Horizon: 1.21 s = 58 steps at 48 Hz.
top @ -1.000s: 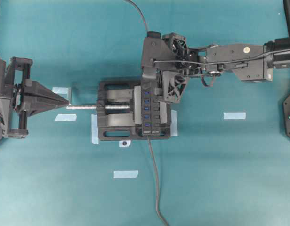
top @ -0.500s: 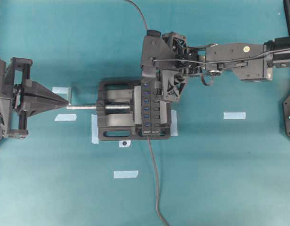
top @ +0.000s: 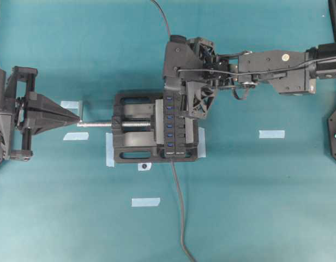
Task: Insert the USB into the second port from the front of the fixed hub.
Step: 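Grasp the black USB cable plug with the right gripper and lift it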
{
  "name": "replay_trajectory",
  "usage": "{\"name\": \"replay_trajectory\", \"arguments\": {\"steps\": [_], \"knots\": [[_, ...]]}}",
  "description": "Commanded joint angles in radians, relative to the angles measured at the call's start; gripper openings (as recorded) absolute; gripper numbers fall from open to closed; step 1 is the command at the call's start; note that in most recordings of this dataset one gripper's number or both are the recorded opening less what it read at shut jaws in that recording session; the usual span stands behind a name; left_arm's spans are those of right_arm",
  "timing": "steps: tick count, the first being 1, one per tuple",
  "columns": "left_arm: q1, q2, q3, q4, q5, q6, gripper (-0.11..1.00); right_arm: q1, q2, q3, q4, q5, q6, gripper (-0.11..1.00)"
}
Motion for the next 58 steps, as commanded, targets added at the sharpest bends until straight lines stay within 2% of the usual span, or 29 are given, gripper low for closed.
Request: {"name": "replay_trajectory", "arguments": {"steps": [1,16,37,58], "knots": [[-0.002,0.002,-0.014,0.002,-0.009,-0.002,0.0,0.005,-0.015,-0.02,0.002,-0.005,0.006,0.1],[-0.002,0.0,-0.018,0.002,-0.009,-0.002,0.0,0.011,-0.044,-0.041,0.002,0.018,0.009,0.1],[-0.002,-0.003,-0.018,0.0,-0.009,-0.002,0.0,0.038,-0.178,-0.077,0.003,0.172,0.009,0.09],[-0.002,-0.002,-0.017,0.002,-0.009,-0.003,0.0,0.077,-0.239,-0.077,0.005,0.183,0.011,0.09]]}}
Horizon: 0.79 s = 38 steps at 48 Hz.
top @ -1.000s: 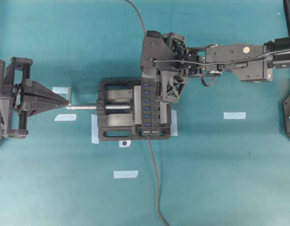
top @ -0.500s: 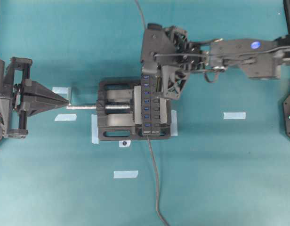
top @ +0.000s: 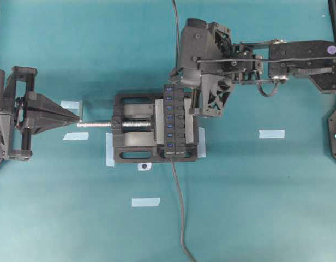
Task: Insert the USB into the second port from the front of the fixed hub.
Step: 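Grasp the black USB cable plug with the right gripper and lift it, then carry the plug with the right gripper to the hub's front ports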
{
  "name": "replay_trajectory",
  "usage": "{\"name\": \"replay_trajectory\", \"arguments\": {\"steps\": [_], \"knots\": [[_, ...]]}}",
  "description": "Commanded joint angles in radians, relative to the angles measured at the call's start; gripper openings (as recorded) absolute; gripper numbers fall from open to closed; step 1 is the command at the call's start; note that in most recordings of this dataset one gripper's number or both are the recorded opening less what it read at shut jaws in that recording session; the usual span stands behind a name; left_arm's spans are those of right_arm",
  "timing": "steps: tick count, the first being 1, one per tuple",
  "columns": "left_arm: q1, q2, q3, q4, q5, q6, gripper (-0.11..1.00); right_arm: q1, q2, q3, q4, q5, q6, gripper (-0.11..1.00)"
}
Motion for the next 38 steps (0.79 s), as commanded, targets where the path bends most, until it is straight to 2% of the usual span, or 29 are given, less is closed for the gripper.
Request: {"name": "replay_trajectory", "arguments": {"steps": [1,10,20,38], "knots": [[0.0,0.002,-0.017,0.002,-0.009,-0.002,0.0,0.011,-0.029,-0.025,0.002,-0.008,0.011,0.09],[0.0,0.002,-0.015,0.002,-0.009,-0.029,0.0,0.023,-0.029,-0.025,0.002,-0.005,0.011,0.09],[0.0,0.0,-0.018,0.002,-0.009,-0.029,0.0,0.054,-0.029,-0.025,0.006,-0.005,0.018,0.09],[0.0,0.0,-0.014,0.002,-0.009,-0.031,0.0,0.104,-0.021,-0.011,0.008,-0.011,0.106,0.09]]}}
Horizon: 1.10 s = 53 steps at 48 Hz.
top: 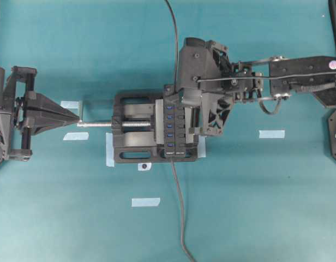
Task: Insert the USB into the second port from the front of the fixed hub.
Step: 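Carry the plug with the right gripper to the hub's front ports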
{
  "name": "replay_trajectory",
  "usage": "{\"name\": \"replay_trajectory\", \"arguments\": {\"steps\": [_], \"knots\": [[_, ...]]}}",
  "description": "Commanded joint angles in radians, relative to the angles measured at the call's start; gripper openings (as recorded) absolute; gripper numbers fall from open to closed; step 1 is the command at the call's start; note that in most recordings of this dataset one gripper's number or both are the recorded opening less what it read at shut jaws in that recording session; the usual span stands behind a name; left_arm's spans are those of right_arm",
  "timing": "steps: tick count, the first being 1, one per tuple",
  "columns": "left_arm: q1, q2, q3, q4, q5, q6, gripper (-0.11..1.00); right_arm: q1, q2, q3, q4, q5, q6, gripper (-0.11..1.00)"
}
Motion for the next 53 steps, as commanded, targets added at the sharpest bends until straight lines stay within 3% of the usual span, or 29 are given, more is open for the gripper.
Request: {"name": "replay_trajectory", "arguments": {"steps": [1,15,53], "knots": [[0.0,0.003,-0.014,0.002,-0.009,-0.002,0.0,0.018,-0.02,-0.009,0.002,-0.008,0.023,0.09],[0.0,0.002,-0.014,0.002,-0.009,-0.002,0.0,0.046,0.011,0.02,0.002,-0.063,0.072,0.09],[0.0,0.0,-0.008,0.002,-0.009,-0.002,0.0,0.061,0.1,0.037,0.015,-0.101,0.077,0.09]]}}
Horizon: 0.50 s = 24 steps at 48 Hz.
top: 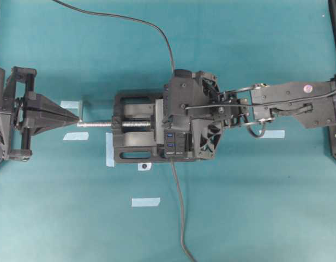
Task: Insert the USB into the second port from the front of the fixed hub.
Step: 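Carry the plug with the right gripper to the hub's front ports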
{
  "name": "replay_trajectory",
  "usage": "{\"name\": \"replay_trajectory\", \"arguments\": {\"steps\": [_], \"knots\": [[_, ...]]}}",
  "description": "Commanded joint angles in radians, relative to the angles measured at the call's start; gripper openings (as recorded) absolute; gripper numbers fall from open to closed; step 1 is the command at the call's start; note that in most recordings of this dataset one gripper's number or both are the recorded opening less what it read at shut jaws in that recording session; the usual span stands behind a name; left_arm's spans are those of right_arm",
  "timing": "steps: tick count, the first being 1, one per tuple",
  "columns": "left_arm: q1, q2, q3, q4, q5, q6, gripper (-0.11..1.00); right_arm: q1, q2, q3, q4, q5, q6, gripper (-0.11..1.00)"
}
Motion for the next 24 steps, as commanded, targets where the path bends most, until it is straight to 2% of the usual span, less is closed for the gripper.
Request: {"name": "replay_trajectory", "arguments": {"steps": [1,24], "knots": [[-0.002,0.002,-0.014,0.0,-0.009,-0.002,0.0,0.006,-0.009,-0.005,0.002,-0.006,0.014,0.09],[-0.002,0.002,-0.014,0.002,-0.009,-0.002,0.0,0.012,0.021,0.002,0.026,-0.008,0.015,0.09]]}}
